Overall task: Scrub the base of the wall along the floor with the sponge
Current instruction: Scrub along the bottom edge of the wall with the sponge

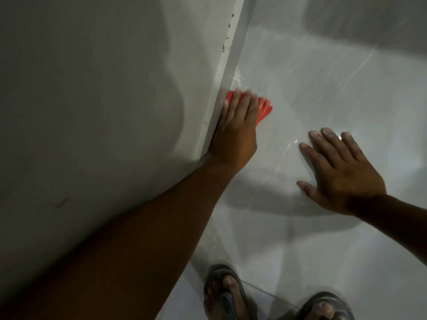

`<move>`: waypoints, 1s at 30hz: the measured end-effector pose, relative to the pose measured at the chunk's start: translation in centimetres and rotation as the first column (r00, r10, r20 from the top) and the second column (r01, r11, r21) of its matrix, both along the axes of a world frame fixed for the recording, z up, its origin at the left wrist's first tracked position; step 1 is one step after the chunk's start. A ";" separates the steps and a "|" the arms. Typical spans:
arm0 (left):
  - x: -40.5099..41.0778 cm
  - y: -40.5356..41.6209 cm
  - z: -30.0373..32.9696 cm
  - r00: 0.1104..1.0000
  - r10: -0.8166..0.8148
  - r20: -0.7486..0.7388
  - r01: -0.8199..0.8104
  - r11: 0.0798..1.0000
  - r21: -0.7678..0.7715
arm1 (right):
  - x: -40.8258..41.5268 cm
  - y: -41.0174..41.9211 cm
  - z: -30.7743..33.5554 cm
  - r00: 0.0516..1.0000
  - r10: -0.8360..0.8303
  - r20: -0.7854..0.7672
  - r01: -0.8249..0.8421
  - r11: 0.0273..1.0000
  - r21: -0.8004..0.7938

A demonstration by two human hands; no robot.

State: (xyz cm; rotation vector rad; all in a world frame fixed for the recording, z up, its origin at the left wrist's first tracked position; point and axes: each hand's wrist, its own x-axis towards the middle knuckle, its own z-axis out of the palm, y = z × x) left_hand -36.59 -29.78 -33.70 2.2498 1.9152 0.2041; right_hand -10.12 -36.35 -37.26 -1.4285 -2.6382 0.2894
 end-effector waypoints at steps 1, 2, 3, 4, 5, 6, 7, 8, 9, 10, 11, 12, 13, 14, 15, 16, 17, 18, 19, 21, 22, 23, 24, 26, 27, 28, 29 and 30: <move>0.6 2.1 -0.1 1.000 0.003 -0.013 -0.003 1.000 0.013 | 0.0 0.0 0.0 1.000 -0.002 -0.002 0.002 1.000 0.000; 1.3 4.1 -0.2 1.000 0.021 -0.019 -0.020 1.000 0.014 | -0.1 0.0 -0.1 1.000 -0.003 0.002 0.003 1.000 0.000; 2.1 5.8 -0.3 0.999 0.045 -0.017 -0.044 0.999 0.013 | -0.1 -0.1 -0.2 1.000 -0.003 0.009 0.003 1.000 0.001; 2.7 6.9 -0.3 0.998 0.059 -0.015 -0.058 0.998 0.023 | 0.0 -0.1 -0.3 1.000 0.001 0.012 -0.001 1.000 0.003; 3.2 7.3 -0.2 0.999 0.051 -0.020 -0.050 0.998 0.041 | 0.0 -0.1 -0.4 1.000 0.007 0.011 -0.007 1.000 0.003; 3.4 7.3 -0.1 1.000 0.024 -0.018 -0.023 0.999 0.049 | 0.1 -0.1 -0.4 1.000 0.013 0.009 -0.013 1.000 0.003; 3.2 6.7 0.0 1.000 -0.017 -0.005 0.018 0.999 0.047 | 0.1 -0.1 -0.5 1.000 0.018 0.008 -0.018 1.000 -0.002; 2.7 5.7 0.0 0.999 -0.053 0.011 0.053 0.998 0.039 | 0.1 -0.1 -0.5 1.000 0.019 0.008 -0.019 1.000 -0.007; 2.1 4.2 0.1 0.998 -0.064 0.016 0.063 0.998 0.030 | 0.1 -0.1 -0.6 1.000 0.016 0.007 -0.016 1.000 -0.013; 1.6 2.7 0.1 0.999 -0.046 0.007 0.046 0.999 0.024 | 0.1 -0.1 -0.6 1.000 0.012 0.010 -0.012 1.000 -0.020; 1.2 1.3 0.2 1.000 -0.011 -0.002 0.011 1.000 0.023 | 0.1 -0.1 -0.5 1.000 0.009 0.018 -0.009 1.000 -0.024; 0.9 0.4 0.2 1.000 0.032 0.000 -0.032 0.999 0.025 | 0.1 -0.2 -0.4 1.000 0.008 0.027 -0.007 1.000 -0.028; 0.7 0.2 0.0 0.997 0.074 0.014 -0.075 0.997 0.033 | 0.1 -0.2 -0.3 0.999 0.010 0.032 -0.009 0.999 -0.034; 0.9 0.7 -0.2 0.994 0.108 0.032 -0.109 0.993 0.039 | 0.1 -0.1 -0.2 0.999 0.014 0.034 -0.012 0.999 -0.042; 1.3 1.6 -0.3 0.990 0.135 0.043 -0.137 0.990 0.040 | 0.1 0.0 -0.2 0.999 0.017 0.034 -0.015 0.999 -0.051; 1.9 3.0 -0.4 0.987 0.154 0.051 -0.156 0.987 0.042 | 0.1 0.1 0.0 0.999 0.020 0.034 -0.018 0.998 -0.057; 2.6 4.6 -0.5 0.984 0.167 0.056 -0.169 0.984 0.046 | 0.1 0.1 0.2 0.999 0.021 0.033 -0.019 0.998 -0.060; 3.1 6.5 -0.5 0.983 0.171 0.064 -0.174 0.984 0.048 | -0.1 0.1 0.3 0.999 0.021 0.035 -0.019 0.998 -0.059; 3.6 8.3 -0.5 0.983 0.169 0.076 -0.172 0.984 0.037 | -0.1 0.0 0.4 0.999 0.021 0.042 -0.018 0.998 -0.059; 3.9 11.3 -0.1 0.986 0.146 0.079 -0.147 0.989 0.003 | 0.0 0.0 0.4 0.999 0.016 0.042 -0.014 0.998 -0.068; 3.9 12.1 0.1 0.990 0.124 0.070 -0.125 0.992 -0.003 | 0.0 0.0 0.4 0.999 0.013 0.035 -0.011 0.998 -0.068; 4.1 12.1 0.4 0.993 0.100 0.066 -0.100 0.995 0.005 | 0.0 0.0 0.4 0.999 0.012 0.031 -0.010 0.998 -0.065; 4.2 11.6 0.9 0.996 0.063 0.056 -0.065 0.997 0.029 | -0.1 0.0 0.5 0.999 0.010 0.030 -0.008 0.998 -0.059; 4.2 9.4 1.8 0.999 -0.025 0.022 0.022 0.995 0.097 | -0.1 -0.2 0.6 1.000 0.004 0.027 -0.003 0.999 -0.053; 3.9 8.7 2.0 0.998 -0.062 0.002 0.061 0.992 0.115 | -0.1 -0.2 0.6 1.000 0.002 0.021 -0.001 0.999 -0.047; 3.4 8.7 2.0 0.996 -0.084 -0.024 0.087 0.990 0.111 | -0.1 -0.2 0.5 1.000 0.005 0.020 -0.004 0.999 -0.041; 2.9 9.6 2.0 0.994 -0.098 -0.057 0.103 0.990 0.096 | 0.0 -0.3 0.4 1.000 0.009 0.020 -0.008 0.999 -0.041; 2.5 11.2 1.8 0.990 -0.105 -0.092 0.112 0.991 0.070 | 0.0 -0.2 0.2 1.000 0.011 0.017 -0.010 0.999 -0.045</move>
